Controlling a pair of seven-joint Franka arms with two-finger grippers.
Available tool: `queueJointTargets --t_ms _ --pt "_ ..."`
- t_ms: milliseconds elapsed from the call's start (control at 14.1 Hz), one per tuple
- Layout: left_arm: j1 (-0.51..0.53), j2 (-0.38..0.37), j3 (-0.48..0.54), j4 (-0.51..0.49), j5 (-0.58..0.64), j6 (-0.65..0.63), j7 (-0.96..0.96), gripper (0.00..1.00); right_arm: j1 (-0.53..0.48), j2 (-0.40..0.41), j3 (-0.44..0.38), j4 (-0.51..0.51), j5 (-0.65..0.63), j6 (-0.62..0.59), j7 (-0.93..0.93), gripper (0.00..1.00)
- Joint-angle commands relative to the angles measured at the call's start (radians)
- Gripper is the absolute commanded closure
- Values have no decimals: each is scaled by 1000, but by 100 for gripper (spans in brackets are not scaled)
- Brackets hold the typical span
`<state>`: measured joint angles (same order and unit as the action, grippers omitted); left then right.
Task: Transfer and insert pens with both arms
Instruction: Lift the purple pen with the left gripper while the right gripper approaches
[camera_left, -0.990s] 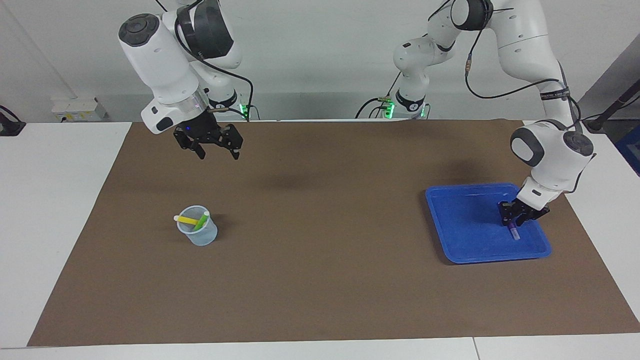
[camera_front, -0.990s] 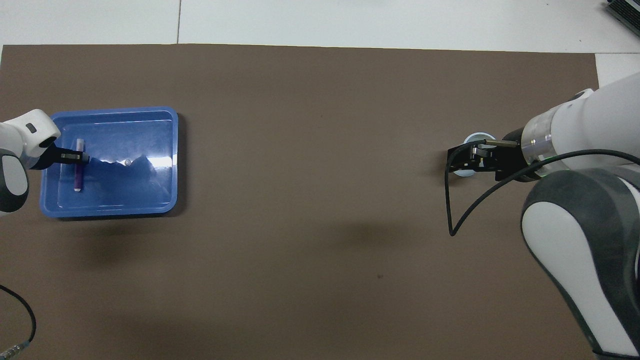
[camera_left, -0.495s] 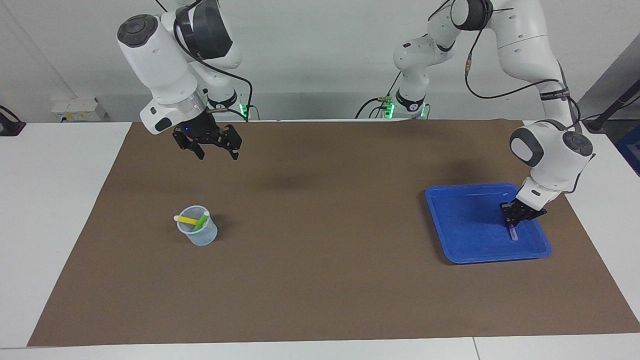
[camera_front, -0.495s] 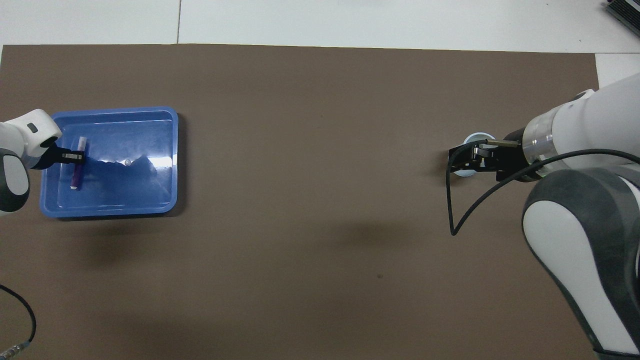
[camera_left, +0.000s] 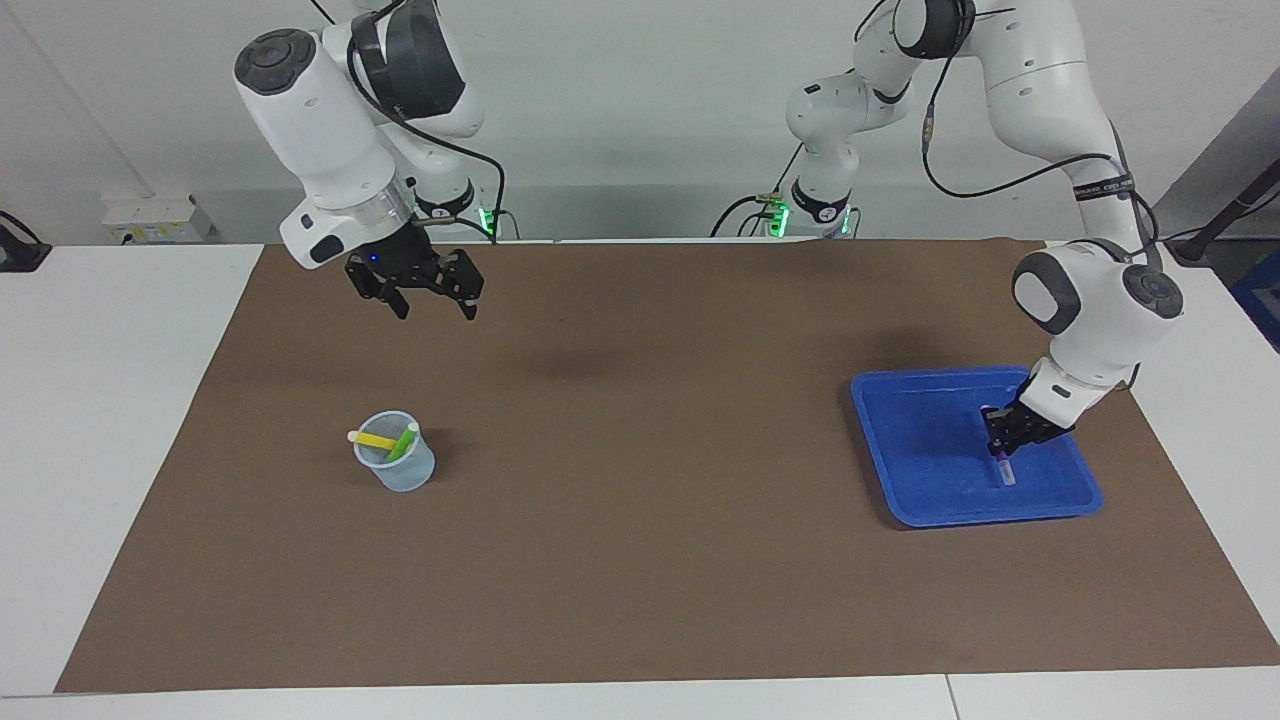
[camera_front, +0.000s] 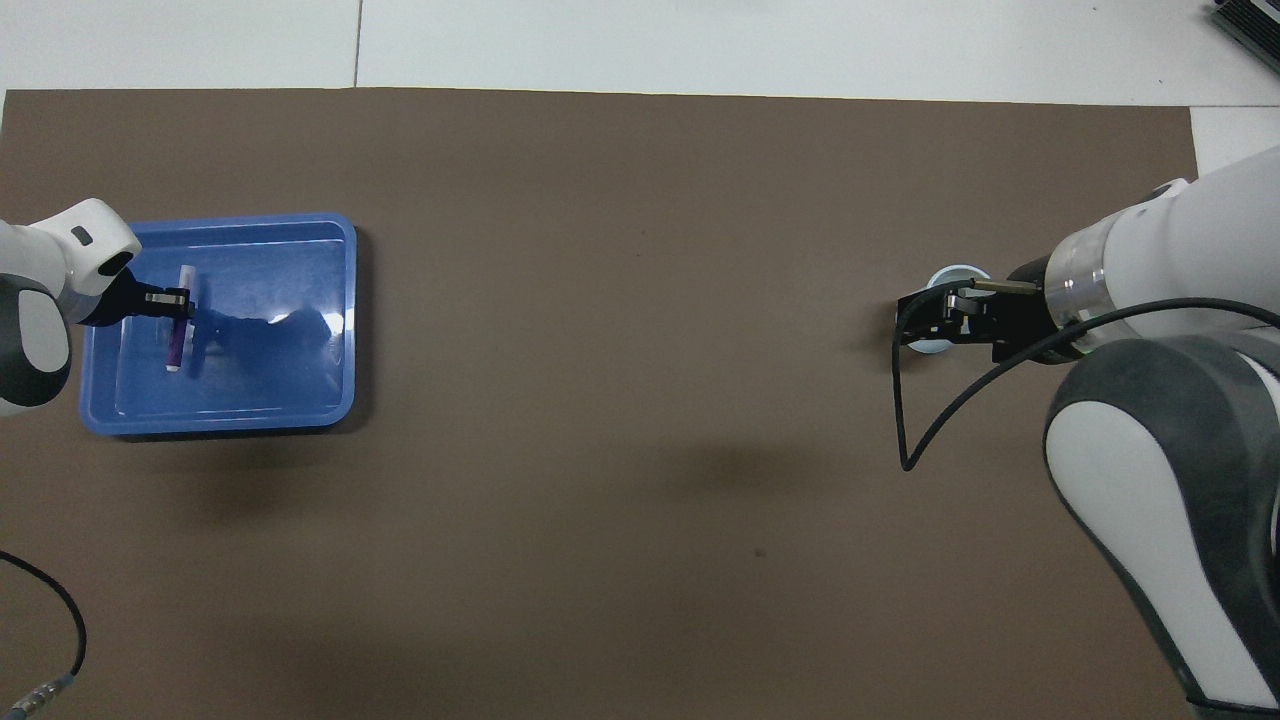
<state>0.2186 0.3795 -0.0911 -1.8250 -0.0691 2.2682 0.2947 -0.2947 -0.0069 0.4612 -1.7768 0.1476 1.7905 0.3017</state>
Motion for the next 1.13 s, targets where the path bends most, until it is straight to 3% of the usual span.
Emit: queueJointTargets --t_ms 0,141,495,707,1061 --pt "-39 -11 10 82 -86 -145 -31 100 -14 -24 5 -27 20 26 8 0" --pt "-51 -34 10 76 -168 -196 -192 100 -15 -22 5 -29 42 26 29 0" --pt "-132 -111 8 69 -187 -349 -640 100 -1 -21 7 -59 159 102 178 0" --pt "-180 -142 7 69 -201 -404 -849 100 61 -24 7 -110 234 243 282 0" --pt "-237 -156 4 49 -392 -409 -1046 100 239 44 5 -145 256 512 490 0"
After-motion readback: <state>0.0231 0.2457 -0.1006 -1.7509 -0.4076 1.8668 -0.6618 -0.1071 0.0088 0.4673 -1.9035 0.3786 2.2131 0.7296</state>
